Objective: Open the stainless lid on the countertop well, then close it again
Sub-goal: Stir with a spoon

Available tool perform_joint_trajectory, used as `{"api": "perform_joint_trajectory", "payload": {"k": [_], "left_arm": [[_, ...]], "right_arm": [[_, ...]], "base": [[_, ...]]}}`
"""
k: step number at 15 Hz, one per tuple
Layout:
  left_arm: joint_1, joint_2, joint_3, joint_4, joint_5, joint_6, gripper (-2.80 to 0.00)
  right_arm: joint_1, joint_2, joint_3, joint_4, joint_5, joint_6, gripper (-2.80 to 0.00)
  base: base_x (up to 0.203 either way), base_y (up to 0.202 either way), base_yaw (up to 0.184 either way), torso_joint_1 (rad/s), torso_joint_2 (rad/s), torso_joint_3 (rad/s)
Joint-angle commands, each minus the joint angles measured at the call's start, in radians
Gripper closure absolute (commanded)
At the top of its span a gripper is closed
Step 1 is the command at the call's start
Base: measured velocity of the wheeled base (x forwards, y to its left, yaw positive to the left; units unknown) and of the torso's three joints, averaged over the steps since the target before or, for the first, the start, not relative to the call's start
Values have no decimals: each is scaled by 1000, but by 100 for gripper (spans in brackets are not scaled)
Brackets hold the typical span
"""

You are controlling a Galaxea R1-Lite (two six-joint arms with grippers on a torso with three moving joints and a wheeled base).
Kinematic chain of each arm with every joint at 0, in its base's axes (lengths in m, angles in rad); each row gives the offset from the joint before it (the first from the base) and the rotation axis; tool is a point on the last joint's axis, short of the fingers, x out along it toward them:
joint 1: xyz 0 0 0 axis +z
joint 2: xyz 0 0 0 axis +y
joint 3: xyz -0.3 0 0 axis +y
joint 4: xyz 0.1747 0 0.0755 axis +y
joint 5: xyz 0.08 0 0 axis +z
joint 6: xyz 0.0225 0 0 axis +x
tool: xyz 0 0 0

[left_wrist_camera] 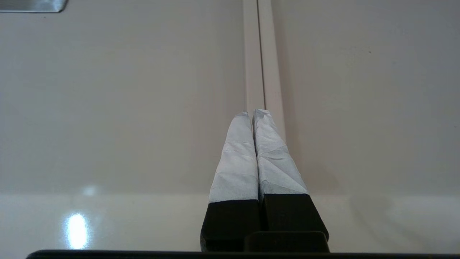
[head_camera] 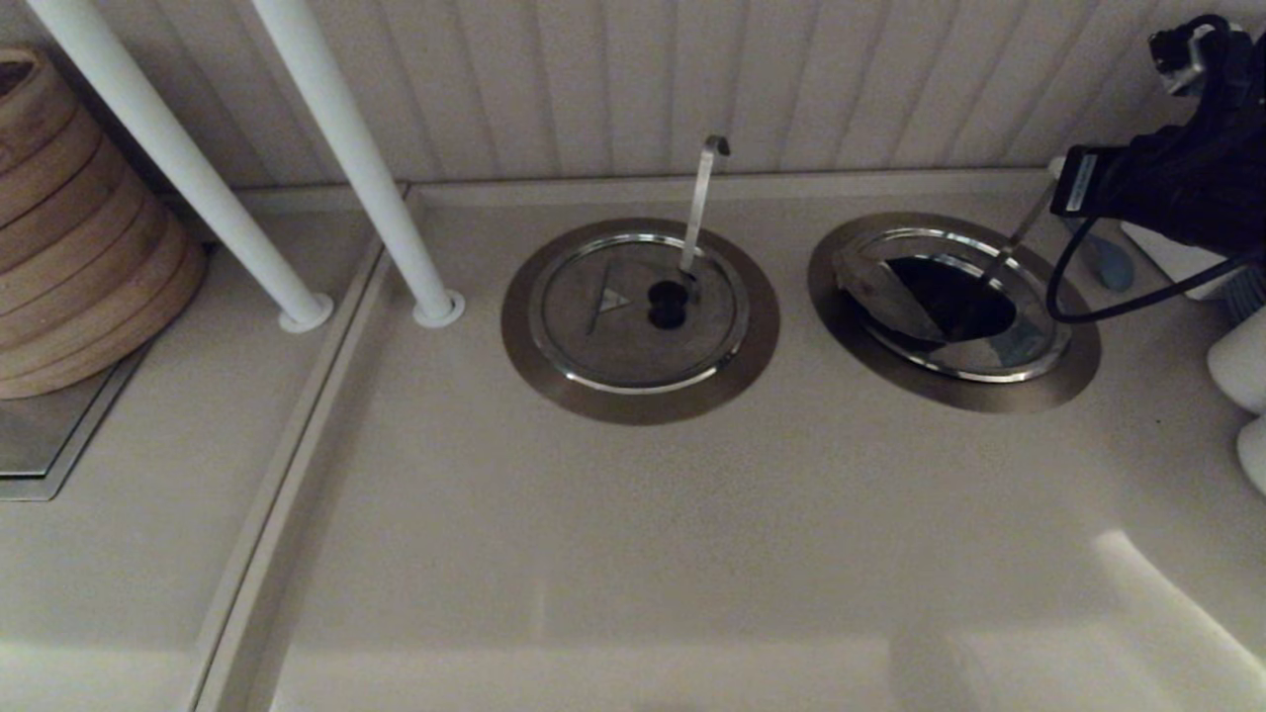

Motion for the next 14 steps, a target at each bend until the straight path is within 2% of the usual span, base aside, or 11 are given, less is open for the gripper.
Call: {"api": "perform_joint_trajectory", "payload": {"k": [1, 6, 9, 14], "left_arm": [[0, 0, 0, -2, 0, 0, 0], [0, 0, 0, 0, 0, 0, 0], [0, 0, 0, 0, 0, 0, 0], [0, 0, 0, -1, 0, 0, 0]], "right_arm": [[-2, 31, -22, -6, -13, 8, 0], [43, 40, -61, -45, -55, 132, 0], [88, 14, -38, -43, -53, 145, 0], [98, -12, -31, -36, -49, 157, 0]], "base": [[0, 0, 0, 0, 0, 0], [0, 0, 0, 0, 0, 0], [0, 0, 0, 0, 0, 0], [0, 0, 0, 0, 0, 0]]}}
